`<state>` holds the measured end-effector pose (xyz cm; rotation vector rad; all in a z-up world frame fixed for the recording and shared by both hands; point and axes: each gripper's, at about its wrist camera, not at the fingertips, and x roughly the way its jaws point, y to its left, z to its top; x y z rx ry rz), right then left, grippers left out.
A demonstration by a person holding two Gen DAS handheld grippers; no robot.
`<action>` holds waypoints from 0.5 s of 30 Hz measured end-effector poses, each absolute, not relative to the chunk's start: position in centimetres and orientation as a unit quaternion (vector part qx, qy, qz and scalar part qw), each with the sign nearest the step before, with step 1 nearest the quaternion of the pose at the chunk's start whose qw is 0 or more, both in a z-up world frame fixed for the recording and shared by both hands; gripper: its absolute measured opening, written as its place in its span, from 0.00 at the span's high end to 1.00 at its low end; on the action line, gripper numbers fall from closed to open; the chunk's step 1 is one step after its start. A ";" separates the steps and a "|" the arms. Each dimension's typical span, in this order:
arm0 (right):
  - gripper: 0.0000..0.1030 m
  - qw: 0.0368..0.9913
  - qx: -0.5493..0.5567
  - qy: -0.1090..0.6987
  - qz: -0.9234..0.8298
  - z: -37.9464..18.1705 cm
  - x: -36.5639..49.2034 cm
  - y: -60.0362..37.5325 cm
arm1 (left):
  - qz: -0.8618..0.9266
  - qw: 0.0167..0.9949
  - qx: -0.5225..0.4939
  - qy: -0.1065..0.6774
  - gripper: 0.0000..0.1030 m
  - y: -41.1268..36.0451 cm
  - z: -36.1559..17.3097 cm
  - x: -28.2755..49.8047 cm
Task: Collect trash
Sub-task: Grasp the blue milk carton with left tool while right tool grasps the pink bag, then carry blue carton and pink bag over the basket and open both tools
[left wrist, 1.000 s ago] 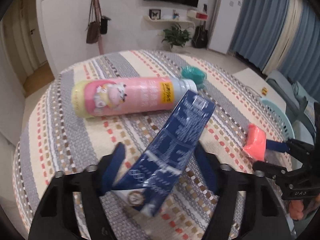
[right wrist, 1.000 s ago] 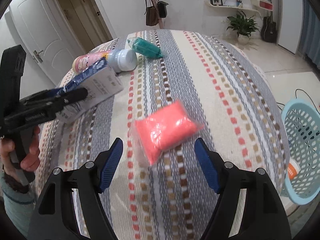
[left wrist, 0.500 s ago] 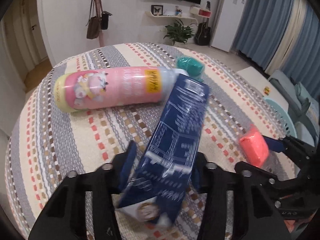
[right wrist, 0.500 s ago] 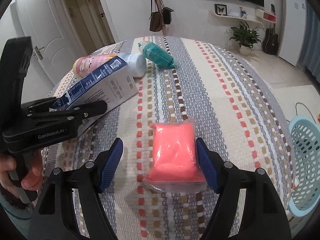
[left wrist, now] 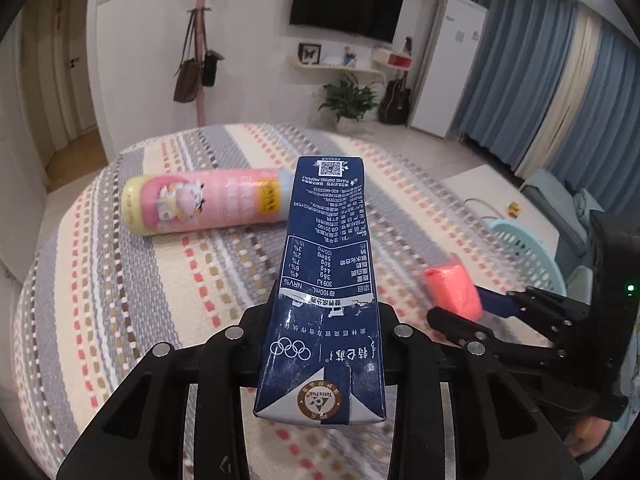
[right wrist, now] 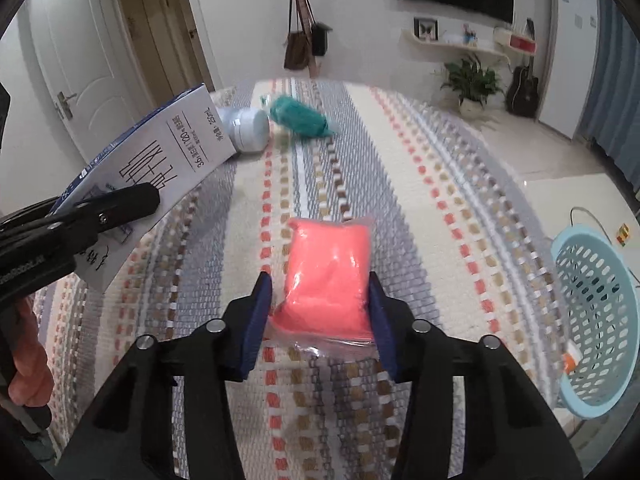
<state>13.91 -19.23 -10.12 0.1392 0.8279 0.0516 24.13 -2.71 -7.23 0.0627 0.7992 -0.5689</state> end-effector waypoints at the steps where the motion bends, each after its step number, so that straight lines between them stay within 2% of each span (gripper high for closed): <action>1: 0.67 0.919 0.065 0.389 0.024 -9.4 13.3 -19.6 | -0.279 0.882 0.026 0.378 0.69 -2.9 -6.6 23.7; 8: 0.67 0.940 0.081 0.333 -0.003 -5.3 10.7 -23.9 | -0.319 0.887 0.016 0.333 0.69 -5.6 -2.4 20.8; 15: 0.67 0.945 0.119 0.304 -0.032 -4.0 8.1 -29.5 | -0.349 0.884 0.032 0.309 0.69 -10.2 -0.2 18.6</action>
